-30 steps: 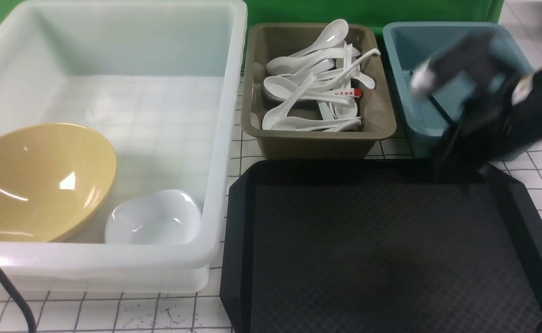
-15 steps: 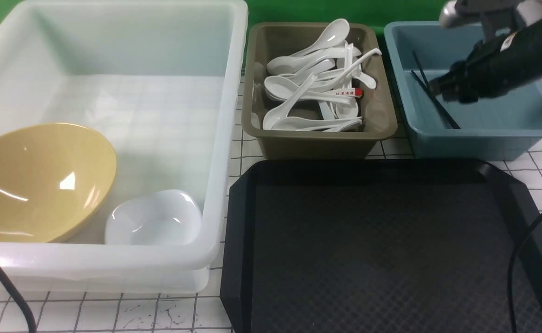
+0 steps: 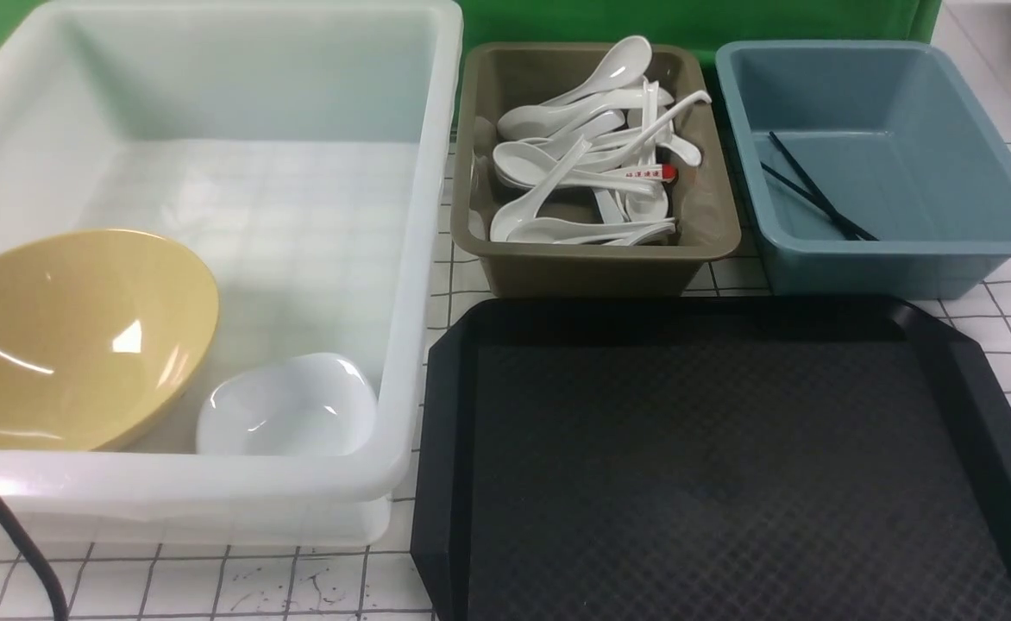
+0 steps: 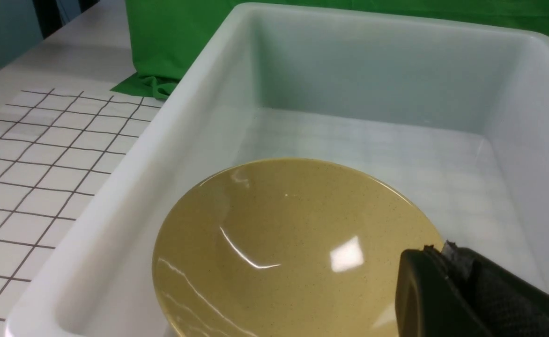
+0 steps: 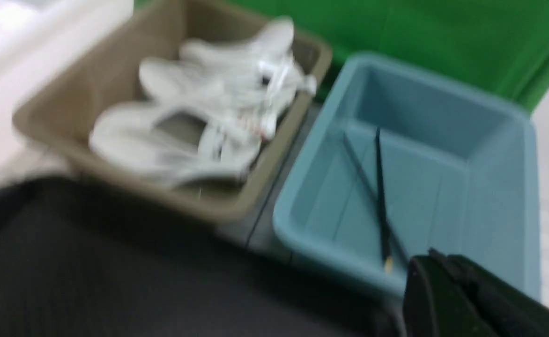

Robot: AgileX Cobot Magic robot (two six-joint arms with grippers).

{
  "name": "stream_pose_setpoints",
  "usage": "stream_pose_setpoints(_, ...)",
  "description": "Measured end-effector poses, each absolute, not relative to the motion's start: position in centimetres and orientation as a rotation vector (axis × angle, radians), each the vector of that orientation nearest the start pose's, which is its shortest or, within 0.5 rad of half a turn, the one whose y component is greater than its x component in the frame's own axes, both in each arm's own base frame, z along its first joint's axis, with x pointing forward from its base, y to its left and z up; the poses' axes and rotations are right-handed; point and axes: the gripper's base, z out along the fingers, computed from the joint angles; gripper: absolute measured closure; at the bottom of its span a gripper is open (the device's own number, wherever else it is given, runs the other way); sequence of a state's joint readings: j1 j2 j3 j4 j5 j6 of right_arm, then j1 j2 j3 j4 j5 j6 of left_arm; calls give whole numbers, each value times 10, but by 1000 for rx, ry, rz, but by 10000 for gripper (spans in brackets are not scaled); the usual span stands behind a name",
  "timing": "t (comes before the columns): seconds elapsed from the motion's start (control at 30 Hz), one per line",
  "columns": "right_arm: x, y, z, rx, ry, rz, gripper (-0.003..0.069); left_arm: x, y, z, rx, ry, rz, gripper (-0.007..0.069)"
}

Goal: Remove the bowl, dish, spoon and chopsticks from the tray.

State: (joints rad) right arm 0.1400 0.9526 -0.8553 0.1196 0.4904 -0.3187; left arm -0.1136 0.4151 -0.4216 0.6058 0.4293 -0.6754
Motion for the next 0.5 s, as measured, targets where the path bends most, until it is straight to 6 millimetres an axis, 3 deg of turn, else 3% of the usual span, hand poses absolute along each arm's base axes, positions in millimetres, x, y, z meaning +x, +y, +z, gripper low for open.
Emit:
stream_pose_setpoints(0.03, 180, 31, 330, -403, 2068, 16, 624, 92, 11, 294, -167, 1822, 60, 636)
stream_pose_setpoints(0.23, 131, 24, 272, -415, 2139, 20, 624, 92, 11, 294, -168, 1824, 61, 636)
stream_pose_setpoints(0.5, 100, 19, 217, -436, 2225, 19, 622, 92, 11, 294, -167, 1824, 62, 636)
